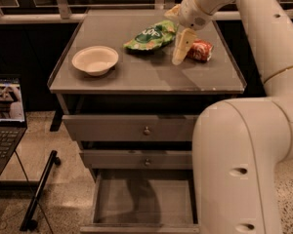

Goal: Place green rice chip bag into bottom drawer

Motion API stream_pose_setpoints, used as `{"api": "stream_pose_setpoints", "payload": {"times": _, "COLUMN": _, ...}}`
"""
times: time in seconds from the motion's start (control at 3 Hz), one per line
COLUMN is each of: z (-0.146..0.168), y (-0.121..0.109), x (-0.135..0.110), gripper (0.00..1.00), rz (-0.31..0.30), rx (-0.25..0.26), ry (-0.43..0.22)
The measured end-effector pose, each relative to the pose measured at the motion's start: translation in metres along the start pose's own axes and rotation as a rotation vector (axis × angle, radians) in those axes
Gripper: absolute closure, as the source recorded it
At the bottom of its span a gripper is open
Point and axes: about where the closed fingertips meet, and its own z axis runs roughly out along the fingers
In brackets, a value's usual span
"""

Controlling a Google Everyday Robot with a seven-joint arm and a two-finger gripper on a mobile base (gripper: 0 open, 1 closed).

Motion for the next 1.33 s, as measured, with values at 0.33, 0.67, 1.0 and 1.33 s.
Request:
{"api": "stream_pose_setpoints", "payload": {"times": 0.33, "z": 0.014, "y": -0.014, "x": -0.009, "gripper": 0.0, "rz": -0.03, "rx": 0.005, "ry": -0.011}}
{"api": "stream_pose_setpoints", "payload": {"times": 0.67, "z": 0.043, "y": -0.021, "x": -0.019, "gripper": 0.0, "rz": -0.054, "rx": -0.01, "ry": -0.035}}
{"api": "stream_pose_setpoints", "payload": {"times": 1.0, "z": 0.084, "y": -0.022, "x": -0.014, "gripper": 0.0, "rz": -0.063, "rx": -0.049, "ry": -0.009}}
{"api": "stream_pose_setpoints", "payload": {"times": 1.33, "z": 0.085, "y": -0.022, "x": -0.014, "gripper": 0.0, "rz": -0.063, "rx": -0.049, "ry": -0.008}}
